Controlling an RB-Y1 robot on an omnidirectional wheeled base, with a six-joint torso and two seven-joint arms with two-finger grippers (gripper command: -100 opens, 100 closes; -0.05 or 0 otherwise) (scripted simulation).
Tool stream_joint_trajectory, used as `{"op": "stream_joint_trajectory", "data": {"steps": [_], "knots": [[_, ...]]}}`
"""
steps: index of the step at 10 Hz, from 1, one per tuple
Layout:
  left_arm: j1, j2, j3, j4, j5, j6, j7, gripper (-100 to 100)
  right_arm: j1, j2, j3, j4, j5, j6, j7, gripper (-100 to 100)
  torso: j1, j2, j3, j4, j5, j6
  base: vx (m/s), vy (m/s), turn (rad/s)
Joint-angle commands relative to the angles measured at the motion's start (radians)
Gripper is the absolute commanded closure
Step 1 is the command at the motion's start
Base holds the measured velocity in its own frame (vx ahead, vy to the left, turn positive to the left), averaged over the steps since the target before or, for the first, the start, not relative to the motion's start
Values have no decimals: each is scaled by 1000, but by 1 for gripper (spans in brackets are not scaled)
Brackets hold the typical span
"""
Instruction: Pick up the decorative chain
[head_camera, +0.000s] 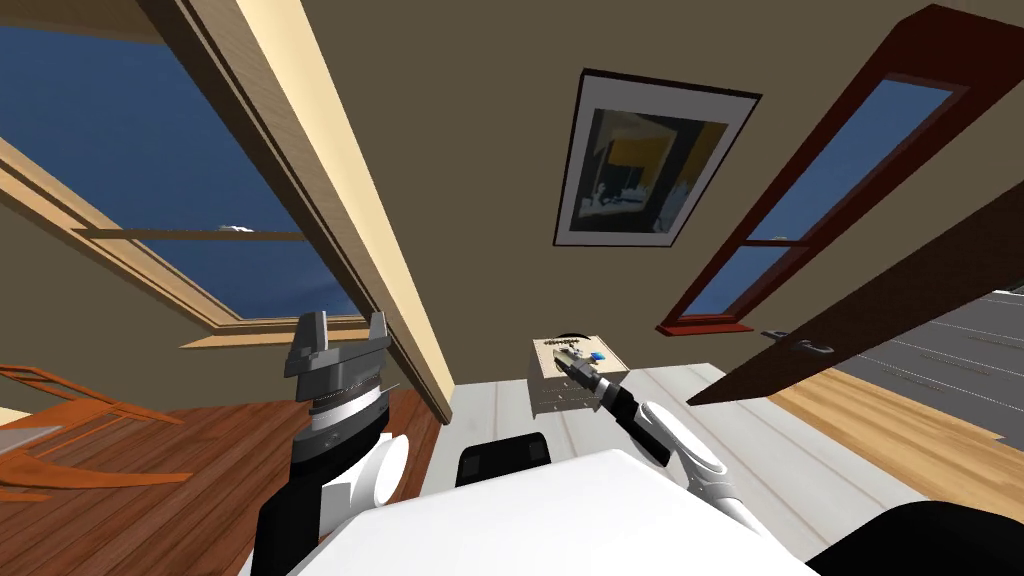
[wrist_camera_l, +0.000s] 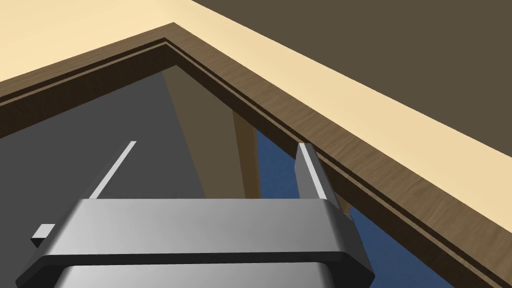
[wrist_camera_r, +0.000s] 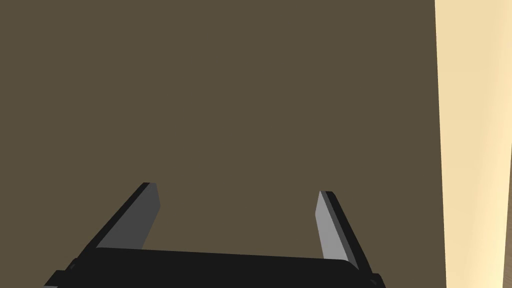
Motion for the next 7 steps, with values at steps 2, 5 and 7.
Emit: {"op": "stream_joint_trajectory", "data": {"steps": [2, 5, 7], "knots": [[0, 0, 0, 0, 0, 0, 0, 0, 1, -9, 1, 25, 64, 1, 5, -100, -1, 0, 0, 0, 0, 1, 22, 14, 46], [0, 0, 0, 0, 0, 0, 0, 0, -16, -53, 3, 110, 168, 0, 20, -100, -1, 0, 0, 0, 0, 1, 33, 14, 237], [0, 0, 0, 0, 0, 0, 0, 0, -24, -74, 5, 156, 227, 1, 28, -100, -2, -1, -1, 0, 0, 1, 46, 3, 186]]}}
